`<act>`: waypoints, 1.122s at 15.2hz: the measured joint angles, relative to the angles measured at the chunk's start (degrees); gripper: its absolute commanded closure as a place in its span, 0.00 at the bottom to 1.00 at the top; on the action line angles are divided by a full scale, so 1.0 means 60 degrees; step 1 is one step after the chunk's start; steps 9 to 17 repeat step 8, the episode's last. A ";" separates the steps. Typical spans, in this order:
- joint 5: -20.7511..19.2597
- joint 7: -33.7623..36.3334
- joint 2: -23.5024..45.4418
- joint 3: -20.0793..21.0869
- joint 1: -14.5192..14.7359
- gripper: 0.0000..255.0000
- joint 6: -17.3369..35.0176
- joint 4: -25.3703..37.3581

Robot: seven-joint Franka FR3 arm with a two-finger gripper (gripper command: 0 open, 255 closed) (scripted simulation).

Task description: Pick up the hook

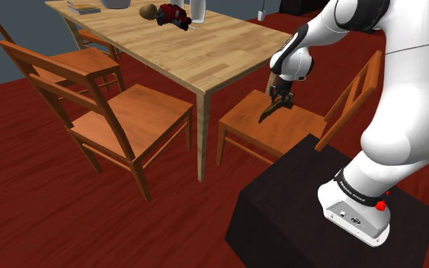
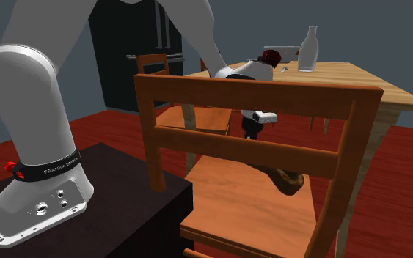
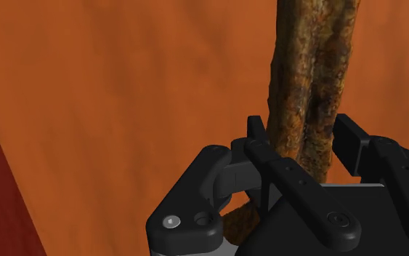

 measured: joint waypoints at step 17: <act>-0.0305 0.0226 -0.0810 -0.0256 0.0196 1.00 -0.0622 -0.0181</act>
